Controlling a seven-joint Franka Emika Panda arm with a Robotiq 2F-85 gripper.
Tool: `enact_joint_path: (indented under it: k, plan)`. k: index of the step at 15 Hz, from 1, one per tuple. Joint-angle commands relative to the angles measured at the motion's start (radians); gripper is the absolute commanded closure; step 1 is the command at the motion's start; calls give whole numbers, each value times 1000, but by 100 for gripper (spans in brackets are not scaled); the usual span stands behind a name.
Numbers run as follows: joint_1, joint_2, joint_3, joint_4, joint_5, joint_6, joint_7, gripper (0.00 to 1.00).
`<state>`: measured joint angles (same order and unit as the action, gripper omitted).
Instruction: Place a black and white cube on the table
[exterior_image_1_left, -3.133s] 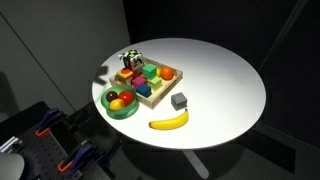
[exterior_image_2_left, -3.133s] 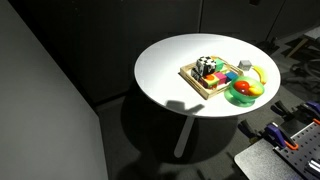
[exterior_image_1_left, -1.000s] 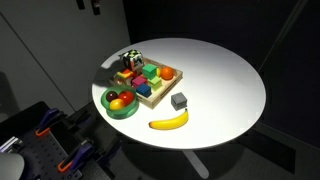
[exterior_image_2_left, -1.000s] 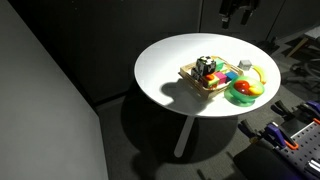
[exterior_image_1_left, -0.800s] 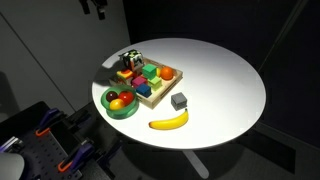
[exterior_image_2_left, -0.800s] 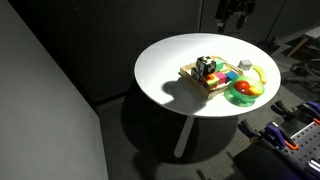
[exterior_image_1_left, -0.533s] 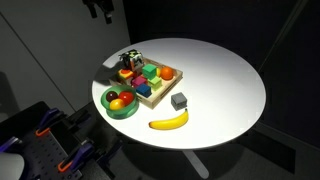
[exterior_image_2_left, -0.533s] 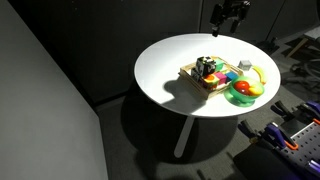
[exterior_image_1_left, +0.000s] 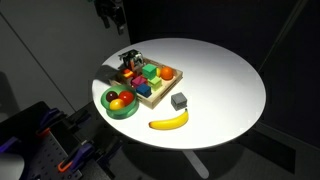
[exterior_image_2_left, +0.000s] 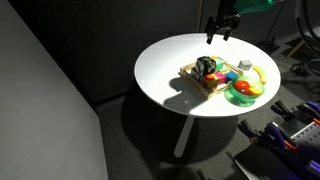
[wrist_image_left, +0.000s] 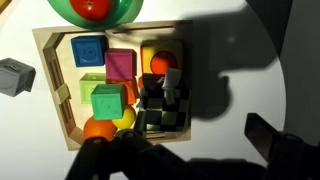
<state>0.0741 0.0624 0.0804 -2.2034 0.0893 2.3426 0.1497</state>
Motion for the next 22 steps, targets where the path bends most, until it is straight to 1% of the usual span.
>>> enact_joint_path:
  k: [1, 6, 9, 18, 22]
  plan:
    - [1, 47, -16, 27, -59, 11, 60, 0]
    - [13, 101, -31, 43, -141, 20, 125, 0]
    - [24, 130, -33, 58, -178, 6, 170, 0]
    - [57, 230, -36, 156, -168, -109, 232, 0]
    - [62, 259, -46, 194, -168, -132, 266, 0]
